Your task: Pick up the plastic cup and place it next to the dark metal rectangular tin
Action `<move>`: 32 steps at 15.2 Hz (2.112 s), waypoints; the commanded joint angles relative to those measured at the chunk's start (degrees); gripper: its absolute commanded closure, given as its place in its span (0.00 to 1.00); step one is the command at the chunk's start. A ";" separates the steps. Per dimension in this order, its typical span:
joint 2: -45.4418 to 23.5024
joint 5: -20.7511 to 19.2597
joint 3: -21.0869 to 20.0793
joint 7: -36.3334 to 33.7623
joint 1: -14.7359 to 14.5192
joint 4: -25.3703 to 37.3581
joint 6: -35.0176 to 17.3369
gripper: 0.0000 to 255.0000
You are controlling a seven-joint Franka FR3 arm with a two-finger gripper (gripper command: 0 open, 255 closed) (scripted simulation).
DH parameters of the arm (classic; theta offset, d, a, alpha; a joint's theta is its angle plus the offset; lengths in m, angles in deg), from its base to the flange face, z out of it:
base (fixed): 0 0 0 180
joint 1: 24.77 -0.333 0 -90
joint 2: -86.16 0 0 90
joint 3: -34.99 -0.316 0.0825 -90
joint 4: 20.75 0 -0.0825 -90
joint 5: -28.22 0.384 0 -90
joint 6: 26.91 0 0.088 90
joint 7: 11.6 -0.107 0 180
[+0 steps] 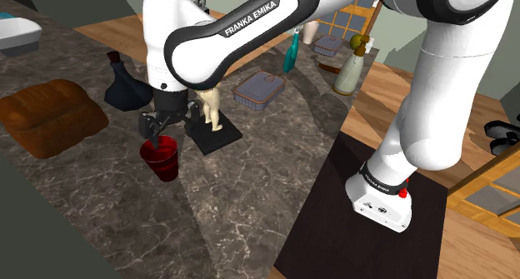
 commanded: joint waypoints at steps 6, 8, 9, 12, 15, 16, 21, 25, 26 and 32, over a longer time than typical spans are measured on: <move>-2.14 -0.80 0.22 -0.51 -0.67 -0.80 -2.88 0.00; -2.14 -0.80 0.22 -0.51 -0.67 -0.80 -2.88 0.00; -2.14 -0.80 0.22 -0.51 -0.67 -0.80 -2.88 0.00; -2.13 -0.80 0.22 -0.50 -0.66 -0.80 -2.87 1.00; -2.13 -0.80 0.22 -0.50 -0.66 -0.80 -2.87 1.00; -2.13 -0.80 0.22 -0.50 -0.66 -0.80 -2.87 1.00; -2.14 -0.80 0.22 -0.51 -0.67 -0.80 -2.88 1.00; -0.54 -0.29 -0.03 -0.52 -0.40 0.32 -0.25 1.00; -0.17 -0.17 -0.09 -0.54 -0.34 0.63 0.41 1.00; 1.87 0.45 -0.35 -0.66 -0.04 2.77 4.46 1.00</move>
